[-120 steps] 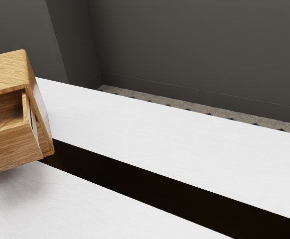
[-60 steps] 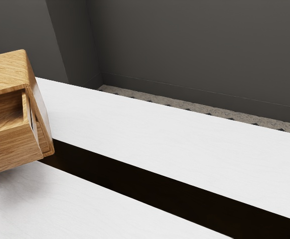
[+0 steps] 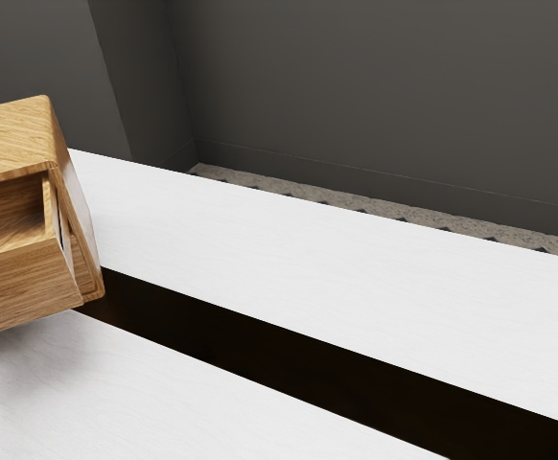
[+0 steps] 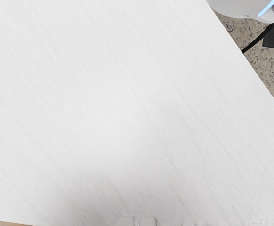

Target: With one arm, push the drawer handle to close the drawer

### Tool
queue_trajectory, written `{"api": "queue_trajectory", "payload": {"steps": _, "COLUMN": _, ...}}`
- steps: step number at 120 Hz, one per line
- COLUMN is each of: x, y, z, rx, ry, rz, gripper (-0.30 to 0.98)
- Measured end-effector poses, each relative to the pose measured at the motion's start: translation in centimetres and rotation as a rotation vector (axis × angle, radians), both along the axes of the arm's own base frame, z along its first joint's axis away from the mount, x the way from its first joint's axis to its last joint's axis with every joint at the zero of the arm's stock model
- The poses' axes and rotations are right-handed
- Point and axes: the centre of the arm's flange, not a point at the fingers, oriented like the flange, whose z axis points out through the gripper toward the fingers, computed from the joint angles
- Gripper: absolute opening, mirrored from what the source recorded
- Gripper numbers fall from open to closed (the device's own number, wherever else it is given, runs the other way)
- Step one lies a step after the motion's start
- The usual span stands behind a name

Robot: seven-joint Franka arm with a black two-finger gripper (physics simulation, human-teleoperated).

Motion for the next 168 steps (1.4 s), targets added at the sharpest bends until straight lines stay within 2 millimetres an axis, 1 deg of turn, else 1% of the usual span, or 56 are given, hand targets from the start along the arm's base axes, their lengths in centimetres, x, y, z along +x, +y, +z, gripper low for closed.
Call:
{"api": "queue_trajectory", "payload": {"steps": 4, "x": 0.0, "y": 0.2, "z": 0.0, "rx": 0.001, "ry": -0.007, "rz": -0.020, "gripper": -0.10}}
{"api": "queue_trajectory", "payload": {"steps": 11, "x": -0.5, "y": 1.3, "z": -0.4, "rx": -0.010, "ry": -0.018, "rz": -0.038, "gripper": -0.10}}
{"api": "queue_trajectory", "payload": {"steps": 16, "x": -0.6, "y": 1.7, "z": -0.5, "rx": -0.008, "ry": -0.023, "rz": -0.058, "gripper": -0.10}}
{"api": "queue_trajectory", "payload": {"steps": 38, "x": -0.1, "y": 1.5, "z": -0.4, "rx": 0.020, "ry": -0.034, "rz": -0.176, "gripper": -0.10}}
{"api": "queue_trajectory", "payload": {"steps": 62, "x": 0.1, "y": 2.8, "z": -0.8, "rx": 0.024, "ry": -0.041, "rz": -0.233, "gripper": -0.10}}
{"api": "queue_trajectory", "payload": {"steps": 71, "x": -0.1, "y": 3.8, "z": -1.0, "rx": 0.016, "ry": -0.047, "rz": -0.218, "gripper": -0.10}}
{"api": "queue_trajectory", "payload": {"steps": 83, "x": 0.3, "y": 4.3, "z": -1.2, "rx": 0.016, "ry": -0.049, "rz": -0.210, "gripper": -0.10}}
{"api": "queue_trajectory", "payload": {"steps": 100, "x": 1.1, "y": 4.2, "z": -0.8, "rx": 0.024, "ry": -0.061, "rz": -0.222, "gripper": -0.10}}
{"api": "queue_trajectory", "payload": {"steps": 122, "x": 2.2, "y": 4.2, "z": -1.1, "rx": 0.027, "ry": -0.054, "rz": -0.231, "gripper": -0.10}}
{"api": "queue_trajectory", "payload": {"steps": 156, "x": 3.0, "y": 5.0, "z": -1.1, "rx": 0.038, "ry": -0.056, "rz": -0.220, "gripper": -0.10}}
{"api": "queue_trajectory", "payload": {"steps": 168, "x": 2.8, "y": 6.5, "z": -0.9, "rx": 0.034, "ry": -0.065, "rz": -0.193, "gripper": -0.10}}
